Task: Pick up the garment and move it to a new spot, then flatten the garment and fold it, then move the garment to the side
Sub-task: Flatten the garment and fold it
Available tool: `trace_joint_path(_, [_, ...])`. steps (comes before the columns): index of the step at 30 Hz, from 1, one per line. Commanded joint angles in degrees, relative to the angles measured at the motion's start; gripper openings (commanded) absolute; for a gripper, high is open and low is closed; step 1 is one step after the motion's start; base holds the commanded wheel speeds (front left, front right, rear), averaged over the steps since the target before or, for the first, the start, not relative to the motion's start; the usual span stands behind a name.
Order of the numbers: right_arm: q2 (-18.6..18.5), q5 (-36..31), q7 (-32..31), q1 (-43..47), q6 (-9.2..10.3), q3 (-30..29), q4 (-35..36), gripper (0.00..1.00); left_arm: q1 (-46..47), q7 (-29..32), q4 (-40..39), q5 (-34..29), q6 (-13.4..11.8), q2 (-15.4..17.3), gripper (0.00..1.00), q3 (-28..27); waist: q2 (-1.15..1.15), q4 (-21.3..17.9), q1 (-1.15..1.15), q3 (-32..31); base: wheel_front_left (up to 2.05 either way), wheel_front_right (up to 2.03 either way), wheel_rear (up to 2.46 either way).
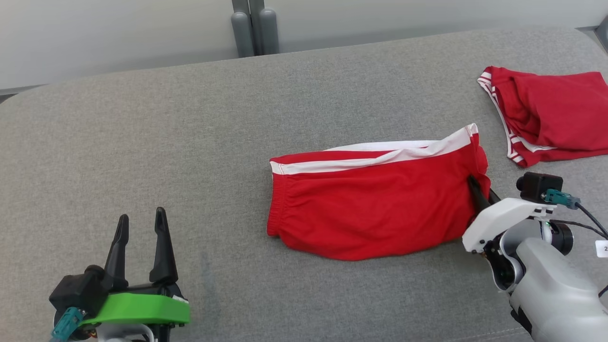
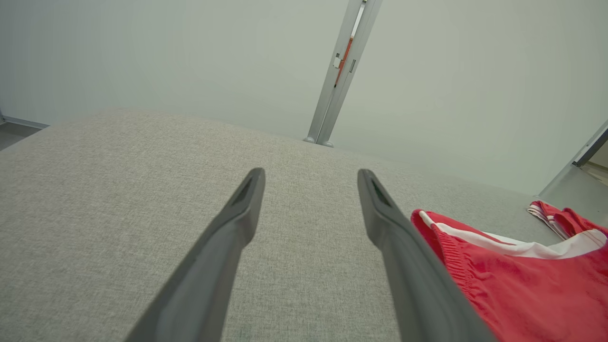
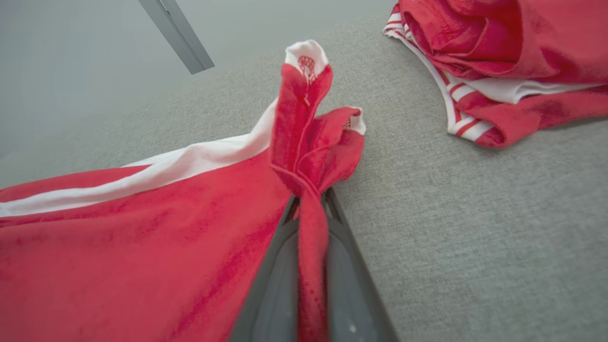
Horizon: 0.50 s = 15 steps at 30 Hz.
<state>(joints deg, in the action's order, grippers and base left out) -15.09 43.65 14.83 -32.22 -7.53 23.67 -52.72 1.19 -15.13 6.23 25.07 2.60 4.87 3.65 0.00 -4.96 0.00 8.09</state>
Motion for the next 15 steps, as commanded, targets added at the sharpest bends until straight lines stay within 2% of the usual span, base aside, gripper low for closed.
trace_joint_path(1, [0.3, -0.7, 0.4, -0.6, 0.08, 0.1, 0.9, 0.0, -0.4, 0.0, 0.3, -0.3, 0.4, 0.2, 1.0, 0.0, 0.0, 0.5, 0.0, -0.6, 0.0, 0.0, 0.0])
trace_joint_path(8, [2.0, -3.0, 0.2, -2.1, 0.07, 2.6, 6.1, 0.0, -1.3, 0.0, 0.7, -0.2, 0.4, -0.1, 1.0, 0.1, 0.0, 2.8, 0.0, -2.2, 0.0, 0.0, 0.0])
trace_joint_path(15, [6.0, -5.1, -2.8, -2.5, 0.07, 7.5, 12.5, 0.0, -1.7, 0.0, 0.6, -0.1, 0.4, -0.3, 1.0, 0.4, 0.0, 5.8, 0.0, -3.1, 0.0, 0.0, 0.0])
